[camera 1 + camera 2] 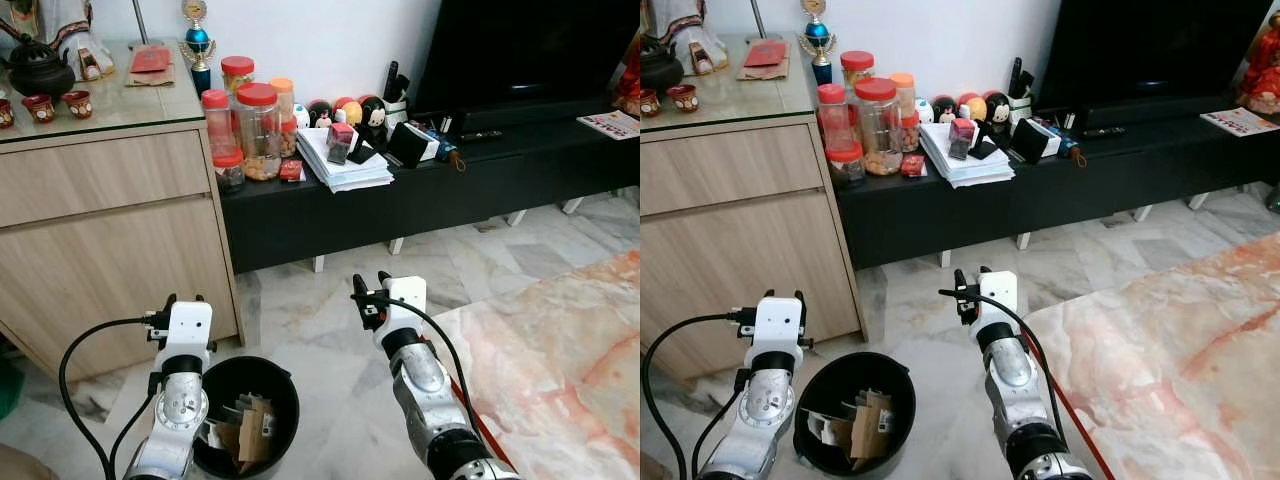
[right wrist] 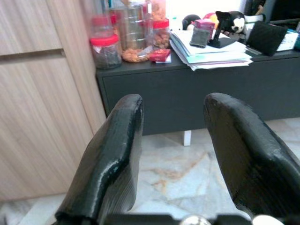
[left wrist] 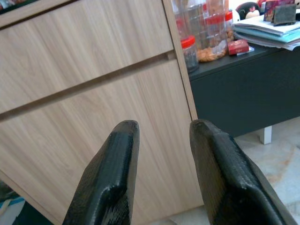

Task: Picking trash to rubbish bin

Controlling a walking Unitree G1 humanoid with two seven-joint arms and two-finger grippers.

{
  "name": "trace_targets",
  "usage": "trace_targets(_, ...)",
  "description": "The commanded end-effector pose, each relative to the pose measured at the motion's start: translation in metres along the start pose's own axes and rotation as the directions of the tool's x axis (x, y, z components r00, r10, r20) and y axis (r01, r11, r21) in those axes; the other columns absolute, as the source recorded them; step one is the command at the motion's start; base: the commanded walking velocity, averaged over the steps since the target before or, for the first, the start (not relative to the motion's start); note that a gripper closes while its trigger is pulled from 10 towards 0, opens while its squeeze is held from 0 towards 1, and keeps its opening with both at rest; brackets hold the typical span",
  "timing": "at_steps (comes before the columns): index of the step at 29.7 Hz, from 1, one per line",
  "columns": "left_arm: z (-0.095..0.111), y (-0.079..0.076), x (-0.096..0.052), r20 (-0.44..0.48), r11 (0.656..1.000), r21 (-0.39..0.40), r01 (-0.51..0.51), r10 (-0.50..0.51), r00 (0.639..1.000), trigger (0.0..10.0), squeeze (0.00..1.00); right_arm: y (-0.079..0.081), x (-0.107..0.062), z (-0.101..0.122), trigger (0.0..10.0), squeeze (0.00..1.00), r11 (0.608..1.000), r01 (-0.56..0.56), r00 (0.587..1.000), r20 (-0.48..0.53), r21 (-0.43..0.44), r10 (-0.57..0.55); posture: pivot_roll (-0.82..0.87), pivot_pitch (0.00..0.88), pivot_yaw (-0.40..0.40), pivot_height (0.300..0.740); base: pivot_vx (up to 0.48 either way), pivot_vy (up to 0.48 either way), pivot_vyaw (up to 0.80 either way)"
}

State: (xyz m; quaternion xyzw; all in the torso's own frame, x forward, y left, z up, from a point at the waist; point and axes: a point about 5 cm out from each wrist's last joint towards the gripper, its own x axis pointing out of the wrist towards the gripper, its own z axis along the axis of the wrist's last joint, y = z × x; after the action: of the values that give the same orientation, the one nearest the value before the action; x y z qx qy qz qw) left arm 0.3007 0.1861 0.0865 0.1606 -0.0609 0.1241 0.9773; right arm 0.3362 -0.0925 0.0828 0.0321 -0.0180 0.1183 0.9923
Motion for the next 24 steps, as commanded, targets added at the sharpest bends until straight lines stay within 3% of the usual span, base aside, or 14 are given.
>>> trace_targets(1,0.0011,-0.0040,-0.0001,0.011,1.000,0.010,0.020,-0.020,1.000,10.0,0.00,0.0016,-0.0022,-0.0038,10.0,0.00,1.000,0.001,1.000,-0.007,0.007,-0.001,0.00,0.044,-0.053,0.740,0.000,0.000,0.00)
trace_targets(9,0.0001,-0.0049,-0.0011,0.009,1.000,0.008,0.026,-0.026,1.000,10.0,0.00,0.0059,-0.0039,-0.0078,10.0,0.00,1.000,-0.023,0.999,-0.022,0.006,0.023,0.00,0.037,-0.052,0.740,-0.060,0.000,0.00)
trace_targets(24,0.0004,-0.0067,-0.0010,0.012,0.999,0.006,0.043,-0.043,0.999,10.0,0.00,0.0098,-0.0050,-0.0106,10.0,0.00,0.999,-0.037,0.999,-0.032,0.010,0.037,0.00,0.038,-0.050,0.740,-0.224,0.000,0.00)
